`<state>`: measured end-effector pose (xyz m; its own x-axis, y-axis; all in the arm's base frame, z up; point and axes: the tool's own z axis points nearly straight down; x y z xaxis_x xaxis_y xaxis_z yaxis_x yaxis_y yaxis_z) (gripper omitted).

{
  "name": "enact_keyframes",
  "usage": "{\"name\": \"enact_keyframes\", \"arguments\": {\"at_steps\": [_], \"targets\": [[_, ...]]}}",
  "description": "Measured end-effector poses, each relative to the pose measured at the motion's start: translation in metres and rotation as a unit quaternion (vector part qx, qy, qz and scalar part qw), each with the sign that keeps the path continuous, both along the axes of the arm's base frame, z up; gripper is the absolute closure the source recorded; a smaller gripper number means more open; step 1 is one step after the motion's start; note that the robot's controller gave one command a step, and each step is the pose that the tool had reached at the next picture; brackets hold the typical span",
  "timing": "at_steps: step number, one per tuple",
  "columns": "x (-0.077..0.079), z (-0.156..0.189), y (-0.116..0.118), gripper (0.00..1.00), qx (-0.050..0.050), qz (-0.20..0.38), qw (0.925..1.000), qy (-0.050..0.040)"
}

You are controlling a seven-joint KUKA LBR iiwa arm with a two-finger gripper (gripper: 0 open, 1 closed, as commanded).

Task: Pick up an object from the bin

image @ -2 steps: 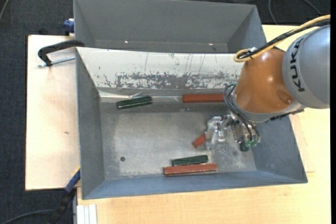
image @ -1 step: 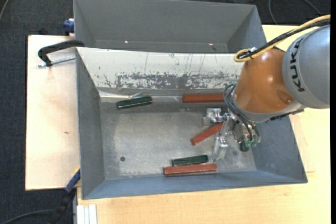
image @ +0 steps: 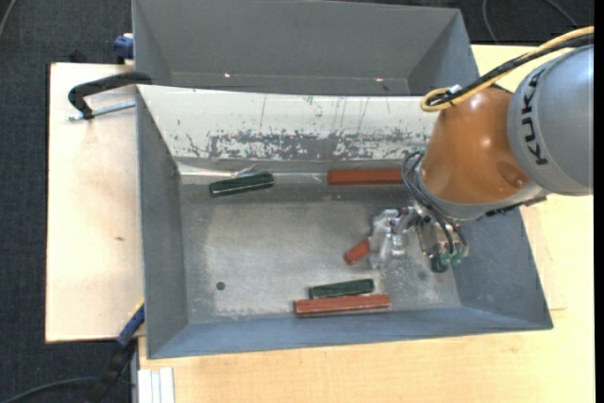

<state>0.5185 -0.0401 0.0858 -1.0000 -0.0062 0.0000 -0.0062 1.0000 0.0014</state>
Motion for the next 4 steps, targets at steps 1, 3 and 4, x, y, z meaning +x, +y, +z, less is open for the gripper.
{"name": "enact_keyframes", "arguments": {"at_steps": [1, 3, 4], "targets": [[0.0, 0.0, 0.0, 0.0, 0.0, 0.0, 1.0, 0.0], [0.051, -0.019, -0.025, 0.0, 0.0, 0.144, 0.9896, 0.001], [0.052, -0.015, -0.025, 1.0, 0.0, 0.144, 0.9896, -0.0016]]}}
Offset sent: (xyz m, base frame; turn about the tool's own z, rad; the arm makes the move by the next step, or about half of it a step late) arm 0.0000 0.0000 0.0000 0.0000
